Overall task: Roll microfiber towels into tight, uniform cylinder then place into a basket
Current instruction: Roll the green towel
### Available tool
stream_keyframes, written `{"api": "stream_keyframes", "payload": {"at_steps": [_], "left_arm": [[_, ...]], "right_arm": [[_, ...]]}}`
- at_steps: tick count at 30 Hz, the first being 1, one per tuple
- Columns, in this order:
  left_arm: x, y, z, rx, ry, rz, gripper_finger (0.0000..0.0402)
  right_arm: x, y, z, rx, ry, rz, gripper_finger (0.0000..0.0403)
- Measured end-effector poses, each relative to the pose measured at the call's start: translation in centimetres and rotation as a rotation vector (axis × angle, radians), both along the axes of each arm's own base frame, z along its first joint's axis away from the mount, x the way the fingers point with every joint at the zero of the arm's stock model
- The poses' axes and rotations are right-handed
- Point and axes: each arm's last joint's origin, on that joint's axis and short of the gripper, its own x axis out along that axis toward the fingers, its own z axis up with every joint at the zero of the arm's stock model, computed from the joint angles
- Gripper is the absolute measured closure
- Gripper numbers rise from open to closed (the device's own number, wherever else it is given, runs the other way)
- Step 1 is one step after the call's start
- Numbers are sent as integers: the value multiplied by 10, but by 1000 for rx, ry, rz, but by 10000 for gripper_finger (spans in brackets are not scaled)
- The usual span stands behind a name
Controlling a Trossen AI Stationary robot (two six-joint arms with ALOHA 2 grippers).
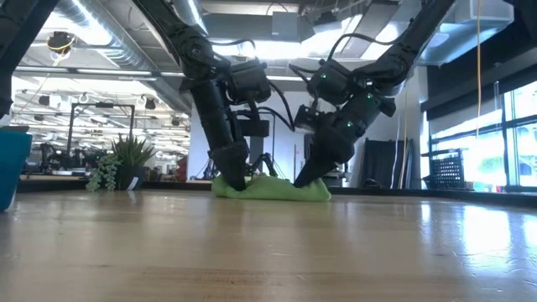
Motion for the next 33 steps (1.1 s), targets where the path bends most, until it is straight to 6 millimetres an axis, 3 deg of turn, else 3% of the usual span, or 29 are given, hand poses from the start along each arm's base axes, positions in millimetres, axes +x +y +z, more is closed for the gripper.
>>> {"api": "stream_keyframes", "payload": {"at_steps": [7, 33], "left_arm": [[0, 0, 0, -1, 0, -1, 400], [0, 0, 0, 15, 4, 5, 400]], "right_arm": [[2, -2, -12, -32, 37, -2, 289], [6, -3, -11, -32, -34, 7, 289]]}}
